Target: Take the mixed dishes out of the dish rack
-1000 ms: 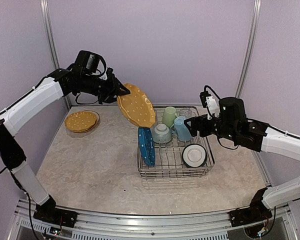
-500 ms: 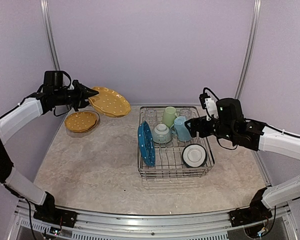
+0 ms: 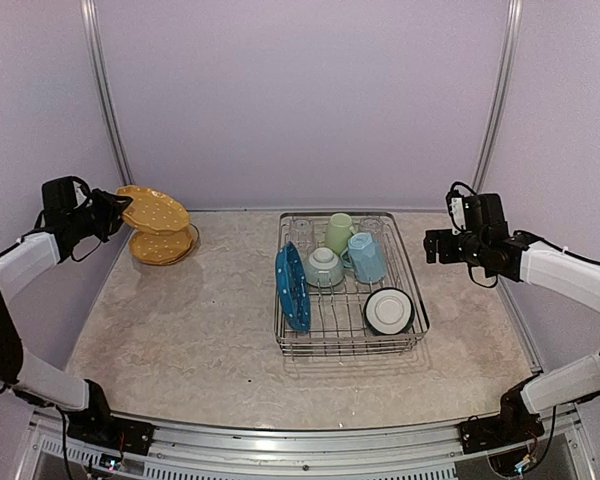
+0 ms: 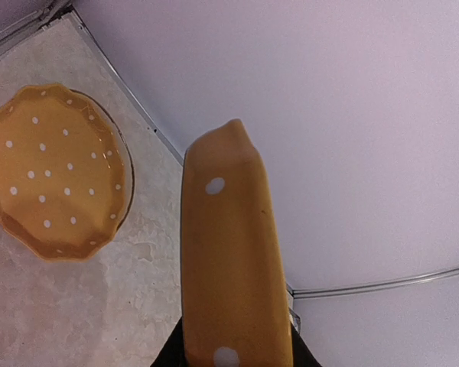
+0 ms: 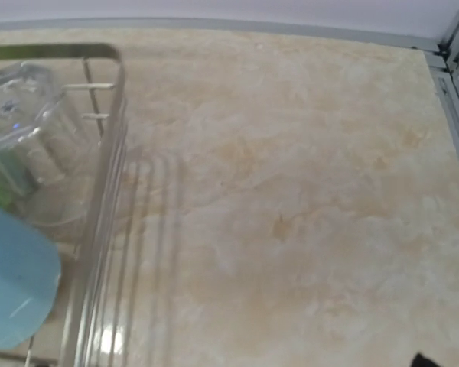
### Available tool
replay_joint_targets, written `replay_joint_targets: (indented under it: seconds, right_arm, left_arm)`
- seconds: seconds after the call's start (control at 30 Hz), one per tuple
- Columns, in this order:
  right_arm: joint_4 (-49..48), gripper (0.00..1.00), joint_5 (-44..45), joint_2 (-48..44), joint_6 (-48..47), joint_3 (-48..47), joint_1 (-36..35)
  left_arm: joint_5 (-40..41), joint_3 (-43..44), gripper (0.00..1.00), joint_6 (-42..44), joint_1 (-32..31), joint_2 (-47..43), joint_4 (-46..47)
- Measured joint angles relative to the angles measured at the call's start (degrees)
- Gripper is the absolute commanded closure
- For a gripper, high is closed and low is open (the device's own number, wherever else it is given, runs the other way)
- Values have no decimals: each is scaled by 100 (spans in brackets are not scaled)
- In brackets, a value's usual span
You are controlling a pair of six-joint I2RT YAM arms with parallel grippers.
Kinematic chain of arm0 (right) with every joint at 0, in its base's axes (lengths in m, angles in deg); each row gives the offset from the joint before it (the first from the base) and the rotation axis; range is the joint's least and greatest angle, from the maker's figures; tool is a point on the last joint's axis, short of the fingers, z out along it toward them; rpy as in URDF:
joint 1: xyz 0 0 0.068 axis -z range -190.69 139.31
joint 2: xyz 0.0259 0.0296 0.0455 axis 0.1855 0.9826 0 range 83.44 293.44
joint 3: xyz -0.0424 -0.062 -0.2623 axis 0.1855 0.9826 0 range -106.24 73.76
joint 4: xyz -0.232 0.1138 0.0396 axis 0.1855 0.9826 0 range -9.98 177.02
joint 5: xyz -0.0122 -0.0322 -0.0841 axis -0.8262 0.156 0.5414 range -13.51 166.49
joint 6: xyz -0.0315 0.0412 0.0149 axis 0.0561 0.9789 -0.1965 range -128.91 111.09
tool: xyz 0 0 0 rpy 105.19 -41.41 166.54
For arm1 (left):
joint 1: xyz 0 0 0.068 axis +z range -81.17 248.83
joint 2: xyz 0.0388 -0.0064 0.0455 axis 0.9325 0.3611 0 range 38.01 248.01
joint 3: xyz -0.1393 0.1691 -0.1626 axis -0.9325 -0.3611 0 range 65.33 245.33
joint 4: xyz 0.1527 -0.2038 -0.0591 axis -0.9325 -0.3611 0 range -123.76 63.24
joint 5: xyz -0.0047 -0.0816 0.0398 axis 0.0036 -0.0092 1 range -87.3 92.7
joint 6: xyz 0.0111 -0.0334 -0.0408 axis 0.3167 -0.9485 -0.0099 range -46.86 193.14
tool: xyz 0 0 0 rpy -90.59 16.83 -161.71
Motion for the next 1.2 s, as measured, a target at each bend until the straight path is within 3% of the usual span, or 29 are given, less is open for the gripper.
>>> replay_joint_targets:
  seconds: [0.17,0.5,0.8,0.93,1.03,1.2]
  right_arm:
    - [-348,0,-737,129,-219,114,501]
    - [-710,0,-1552,129,-411,269,568]
    - [-817,0,-1829,-46,-400,278,568]
    - [-844,0,-1904,-46,-378,282,568]
    - [-852,0,-1952,-46,-361,284,568]
    - [-852,0,-1998,-46,-315,284,568]
  left_arm:
    - [98,-254,100,-101,350,481,785]
    - [256,-363,100,-354,557,2048,2498]
    - [293,-120,100,-474,562,3248,3091]
    - [293,4,88,-474,560,3388,3174]
    - [293,101,74,-490,560,3477,3115]
    - [361,345,59,-389,544,3506,2575]
